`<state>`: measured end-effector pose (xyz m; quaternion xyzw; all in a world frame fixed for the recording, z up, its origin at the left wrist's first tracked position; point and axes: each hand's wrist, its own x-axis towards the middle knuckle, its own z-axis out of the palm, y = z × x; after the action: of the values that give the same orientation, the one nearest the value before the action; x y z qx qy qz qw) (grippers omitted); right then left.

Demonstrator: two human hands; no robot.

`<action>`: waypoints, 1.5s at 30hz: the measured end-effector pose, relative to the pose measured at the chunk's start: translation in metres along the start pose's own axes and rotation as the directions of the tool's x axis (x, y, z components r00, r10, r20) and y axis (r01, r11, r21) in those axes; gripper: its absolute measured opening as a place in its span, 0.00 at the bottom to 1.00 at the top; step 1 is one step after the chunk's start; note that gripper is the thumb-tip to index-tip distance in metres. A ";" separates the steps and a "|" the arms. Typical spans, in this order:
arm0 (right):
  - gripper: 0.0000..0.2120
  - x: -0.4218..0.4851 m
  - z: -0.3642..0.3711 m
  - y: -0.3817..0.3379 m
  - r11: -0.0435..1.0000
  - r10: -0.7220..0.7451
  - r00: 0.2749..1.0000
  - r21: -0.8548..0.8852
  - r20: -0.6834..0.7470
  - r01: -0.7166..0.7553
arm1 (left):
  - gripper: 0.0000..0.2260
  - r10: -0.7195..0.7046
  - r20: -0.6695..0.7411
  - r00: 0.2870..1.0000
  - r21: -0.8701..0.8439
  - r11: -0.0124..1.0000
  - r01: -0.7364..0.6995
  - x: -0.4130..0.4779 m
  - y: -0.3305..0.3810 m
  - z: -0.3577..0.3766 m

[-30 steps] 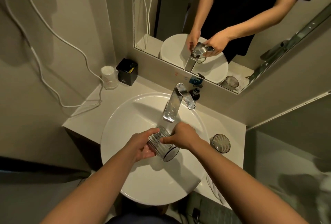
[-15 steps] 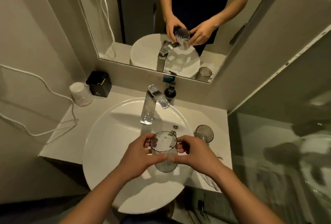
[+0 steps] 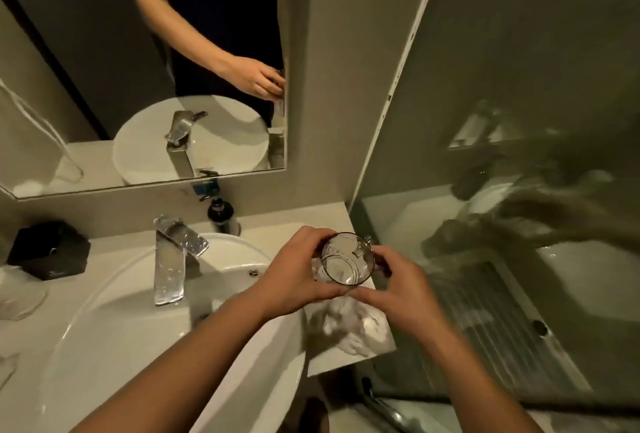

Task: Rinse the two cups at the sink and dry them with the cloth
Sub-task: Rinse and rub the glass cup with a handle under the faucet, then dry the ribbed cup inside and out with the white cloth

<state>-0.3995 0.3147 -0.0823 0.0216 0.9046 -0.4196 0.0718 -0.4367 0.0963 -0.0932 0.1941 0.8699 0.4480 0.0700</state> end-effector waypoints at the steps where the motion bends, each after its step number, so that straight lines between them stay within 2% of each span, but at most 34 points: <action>1: 0.35 0.007 -0.005 0.005 0.999 0.022 0.999 -0.024 -0.026 -0.023 | 0.40 0.015 0.027 1.000 0.030 0.999 -0.016 0.015 0.000 0.006; 8: 0.31 0.054 -0.004 0.043 0.982 0.179 0.980 -0.053 -0.085 -0.183 | 0.41 -0.011 0.198 0.980 0.158 0.987 -0.021 0.092 -0.017 0.042; 12: 0.32 0.072 0.015 0.067 0.965 0.254 0.963 -0.046 -0.086 -0.258 | 0.39 -0.075 0.267 0.961 0.214 0.977 0.016 0.109 -0.030 0.056; 15: 0.29 0.078 0.026 0.074 0.957 0.283 0.956 -0.036 -0.076 -0.287 | 0.38 -0.120 0.295 0.948 0.239 0.970 0.049 0.114 -0.043 0.063; 26: 0.29 0.096 0.044 0.084 0.928 0.363 0.931 -0.074 -0.026 -0.364 | 0.40 -0.183 0.290 0.939 0.317 0.945 0.087 0.122 -0.068 0.080; 31: 0.29 0.097 0.045 0.089 0.909 0.411 0.911 -0.064 -0.019 -0.412 | 0.38 -0.181 0.301 0.936 0.332 0.940 0.075 0.122 -0.069 0.082; 35: 0.32 0.087 0.049 0.092 0.887 0.441 0.895 -0.116 -0.071 -0.447 | 0.46 -0.223 0.275 0.935 0.322 0.938 0.129 0.111 -0.072 0.073; 38: 0.28 0.061 0.053 0.086 0.883 0.409 0.904 -0.199 -0.121 -0.426 | 0.49 -0.279 0.202 0.939 0.279 0.935 0.218 0.088 -0.084 0.052; 41: 0.23 0.039 0.065 0.078 0.879 0.381 0.925 -0.313 0.010 -0.359 | 0.49 -0.333 0.201 0.921 0.343 0.905 0.252 0.059 -0.101 0.035; 43: 0.24 0.035 0.073 0.071 0.873 0.352 0.932 -0.389 0.083 -0.295 | 0.45 -0.340 0.213 0.916 0.411 0.882 0.232 0.046 -0.110 0.034; 45: 0.25 0.037 0.083 0.063 0.878 0.311 0.942 -0.417 0.126 -0.234 | 0.44 -0.333 0.198 0.922 0.427 0.876 0.225 0.042 -0.114 0.036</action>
<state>-0.4201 0.2918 -0.1880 0.0941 0.9475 -0.2136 0.2187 -0.4955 0.0805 -0.2036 0.1338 0.9439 0.2174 0.2094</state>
